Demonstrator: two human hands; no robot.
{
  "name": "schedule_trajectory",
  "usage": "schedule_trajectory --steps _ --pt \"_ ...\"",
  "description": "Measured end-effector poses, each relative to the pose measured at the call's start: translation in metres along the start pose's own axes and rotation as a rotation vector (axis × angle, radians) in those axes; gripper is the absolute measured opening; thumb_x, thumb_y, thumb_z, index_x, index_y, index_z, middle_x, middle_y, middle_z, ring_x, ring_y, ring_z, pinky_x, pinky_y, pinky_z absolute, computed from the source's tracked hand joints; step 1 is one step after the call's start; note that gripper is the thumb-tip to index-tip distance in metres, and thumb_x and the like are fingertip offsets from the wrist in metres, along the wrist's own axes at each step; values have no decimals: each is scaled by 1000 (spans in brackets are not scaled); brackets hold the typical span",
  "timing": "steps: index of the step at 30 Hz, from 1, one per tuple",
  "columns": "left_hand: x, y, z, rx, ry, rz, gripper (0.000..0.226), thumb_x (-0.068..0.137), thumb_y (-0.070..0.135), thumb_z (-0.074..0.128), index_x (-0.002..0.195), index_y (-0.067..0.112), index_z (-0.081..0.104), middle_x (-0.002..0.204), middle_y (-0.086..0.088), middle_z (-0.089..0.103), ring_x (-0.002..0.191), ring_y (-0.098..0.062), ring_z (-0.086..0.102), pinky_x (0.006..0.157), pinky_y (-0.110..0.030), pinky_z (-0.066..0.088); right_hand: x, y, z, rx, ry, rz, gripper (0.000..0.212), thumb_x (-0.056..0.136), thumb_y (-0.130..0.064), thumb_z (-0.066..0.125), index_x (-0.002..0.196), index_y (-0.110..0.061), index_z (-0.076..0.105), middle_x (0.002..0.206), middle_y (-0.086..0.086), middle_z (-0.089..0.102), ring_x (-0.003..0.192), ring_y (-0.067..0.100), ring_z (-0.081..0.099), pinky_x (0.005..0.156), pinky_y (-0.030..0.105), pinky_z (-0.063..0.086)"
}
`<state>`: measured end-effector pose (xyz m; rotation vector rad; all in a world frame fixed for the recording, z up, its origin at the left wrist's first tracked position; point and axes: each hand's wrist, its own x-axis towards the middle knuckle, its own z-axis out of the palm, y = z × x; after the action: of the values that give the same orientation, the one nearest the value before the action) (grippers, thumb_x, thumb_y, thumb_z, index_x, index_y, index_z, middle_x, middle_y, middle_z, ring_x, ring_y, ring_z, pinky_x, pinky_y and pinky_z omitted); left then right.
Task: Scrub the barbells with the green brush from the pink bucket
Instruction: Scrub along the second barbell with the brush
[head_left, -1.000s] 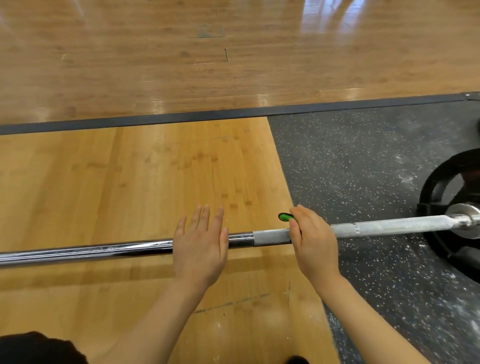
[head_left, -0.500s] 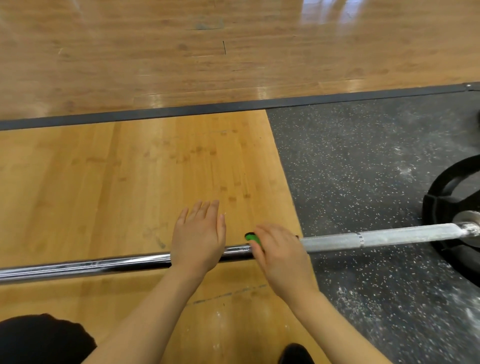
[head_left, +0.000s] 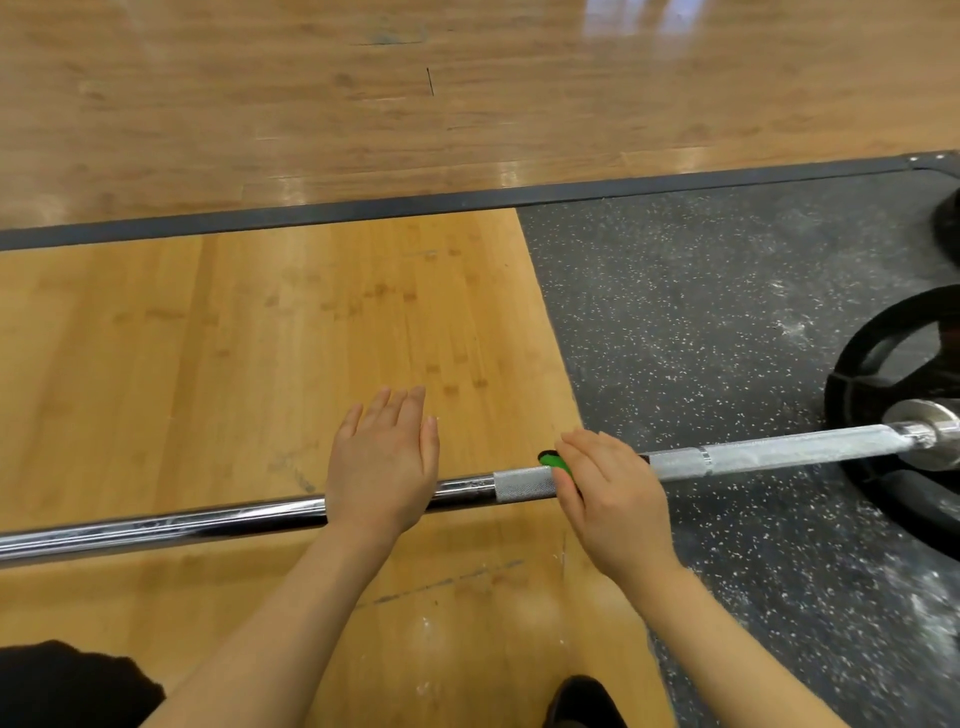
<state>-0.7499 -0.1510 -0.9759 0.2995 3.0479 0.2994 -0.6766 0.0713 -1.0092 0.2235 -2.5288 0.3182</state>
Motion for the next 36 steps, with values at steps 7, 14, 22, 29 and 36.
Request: schedule_trajectory --steps 7,14,22,29,36 --pt "12 -2 0 8 12 10 64 95 42 6 144 17 39 145 0 47 141 -16 31 116 -36 17 8 -16 10 20 10 -68 43 103 -32 42 106 0 71 110 13 69 105 27 65 95 38 48" --pt "24 -3 -2 -4 19 8 53 102 35 13 144 17 39 144 0 47 141 -17 31 116 -37 17 4 40 0 -67 24 -11 43 103 -31 41 107 2 70 110 14 68 104 30 64 93 40 46" --pt "42 -4 -2 -5 42 26 52 102 35 16 142 15 42 142 0 50 140 -18 34 114 -38 20 20 36 17 36 68 125 41 101 -29 42 100 -1 72 103 10 71 102 28 65 91 43 48" --pt "61 -6 -5 -24 68 21 49 103 35 21 143 14 41 143 -1 49 140 -17 32 115 -38 15 38 45 30 17 106 110 36 98 -23 44 94 -2 73 97 9 72 95 27 66 89 37 47" --pt "75 -8 -13 -28 160 88 68 95 46 7 139 13 48 134 -5 58 136 -21 41 115 -41 17 61 55 39 8 101 46 29 95 -18 47 88 -3 71 89 7 71 84 27 66 77 37 48"
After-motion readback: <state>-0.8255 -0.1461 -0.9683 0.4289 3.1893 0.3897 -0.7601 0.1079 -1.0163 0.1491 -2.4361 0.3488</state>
